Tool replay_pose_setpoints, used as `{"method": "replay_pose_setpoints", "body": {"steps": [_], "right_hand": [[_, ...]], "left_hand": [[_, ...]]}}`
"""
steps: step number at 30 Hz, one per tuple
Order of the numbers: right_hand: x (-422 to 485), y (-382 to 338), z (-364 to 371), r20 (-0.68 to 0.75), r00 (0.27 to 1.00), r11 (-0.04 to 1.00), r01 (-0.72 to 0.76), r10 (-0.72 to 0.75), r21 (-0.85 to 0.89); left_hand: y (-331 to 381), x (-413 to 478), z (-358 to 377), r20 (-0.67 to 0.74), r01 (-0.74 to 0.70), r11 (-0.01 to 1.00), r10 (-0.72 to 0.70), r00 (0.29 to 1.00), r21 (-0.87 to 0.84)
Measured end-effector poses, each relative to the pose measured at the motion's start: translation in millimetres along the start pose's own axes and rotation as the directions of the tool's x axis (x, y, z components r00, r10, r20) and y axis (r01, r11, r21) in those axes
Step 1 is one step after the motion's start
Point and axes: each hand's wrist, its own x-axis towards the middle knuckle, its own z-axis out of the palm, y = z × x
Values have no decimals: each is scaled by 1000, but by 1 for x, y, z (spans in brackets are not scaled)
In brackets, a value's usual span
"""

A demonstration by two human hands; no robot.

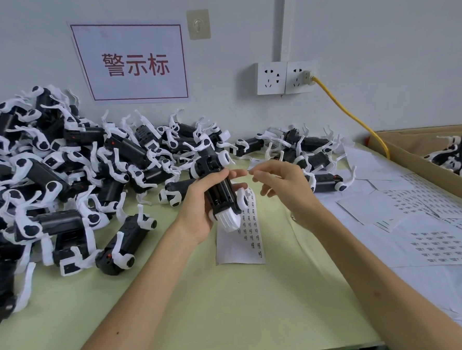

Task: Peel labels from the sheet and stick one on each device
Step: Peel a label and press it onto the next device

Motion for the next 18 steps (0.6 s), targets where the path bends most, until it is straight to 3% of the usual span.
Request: {"method": "replay_pose_setpoints", "body": {"steps": [18], "right_hand": [[-2, -5, -1, 76, 997, 992, -31, 22, 123]], "left_hand": [[2, -1, 0, 54, 24, 999, -22, 998, -31]]}}
